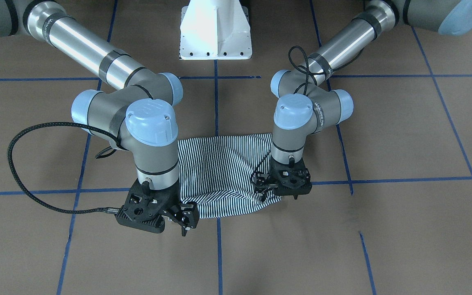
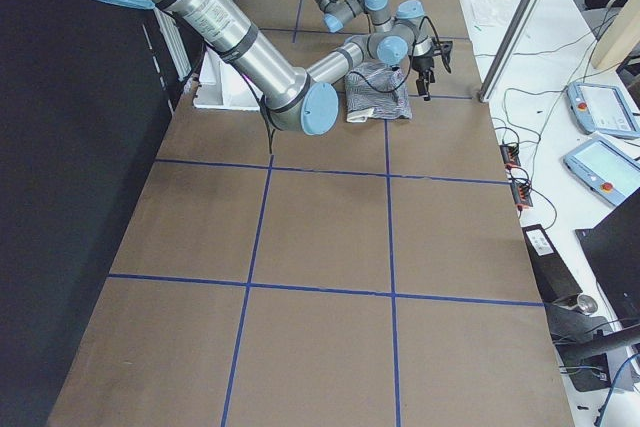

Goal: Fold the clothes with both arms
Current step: 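Move the right gripper to the shirt's far corner while the left withdraws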

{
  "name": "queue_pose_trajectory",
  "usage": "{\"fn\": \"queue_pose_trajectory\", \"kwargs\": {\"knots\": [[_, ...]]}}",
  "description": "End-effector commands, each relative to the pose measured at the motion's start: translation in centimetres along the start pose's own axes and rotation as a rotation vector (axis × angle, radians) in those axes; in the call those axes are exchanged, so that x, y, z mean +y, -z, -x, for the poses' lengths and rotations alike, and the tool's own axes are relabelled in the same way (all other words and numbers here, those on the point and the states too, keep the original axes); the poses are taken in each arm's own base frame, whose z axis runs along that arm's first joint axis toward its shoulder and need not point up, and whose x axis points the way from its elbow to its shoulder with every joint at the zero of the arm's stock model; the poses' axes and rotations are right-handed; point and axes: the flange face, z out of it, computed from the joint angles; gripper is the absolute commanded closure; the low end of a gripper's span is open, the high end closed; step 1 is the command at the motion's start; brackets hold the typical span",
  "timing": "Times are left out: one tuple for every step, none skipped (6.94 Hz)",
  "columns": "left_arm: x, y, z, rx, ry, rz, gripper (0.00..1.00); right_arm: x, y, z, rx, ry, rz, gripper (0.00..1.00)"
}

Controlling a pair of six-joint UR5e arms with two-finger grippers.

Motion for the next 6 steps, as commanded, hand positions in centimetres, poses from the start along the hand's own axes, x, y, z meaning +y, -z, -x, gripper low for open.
{"fn": "queue_pose_trajectory", "kwargs": {"knots": [[-4.3,-1.4,3.8,-0.064,-0.016,-0.021,0.00,0.4,-0.3,-0.2,0.002,0.002,0.004,0.00],[-5.8,-0.6,4.5,-0.053,-0.033,-0.039,0.00,1.0,-0.5,0.0,-0.001,0.004,0.009,0.00],[-8.7,1.4,5.7,0.000,-0.093,-0.048,0.00,1.6,0.8,0.9,-0.026,0.000,0.008,0.00],[-11.1,3.2,7.8,0.071,-0.169,0.003,0.00,3.5,2.6,2.1,-0.054,0.016,0.030,0.00],[-11.4,3.6,9.3,0.107,-0.212,-0.025,0.00,5.6,4.7,3.1,-0.054,0.017,0.068,0.00],[-11.0,3.6,9.9,0.139,-0.223,-0.049,0.00,8.3,5.8,2.1,-0.059,0.036,0.088,0.00]]}}
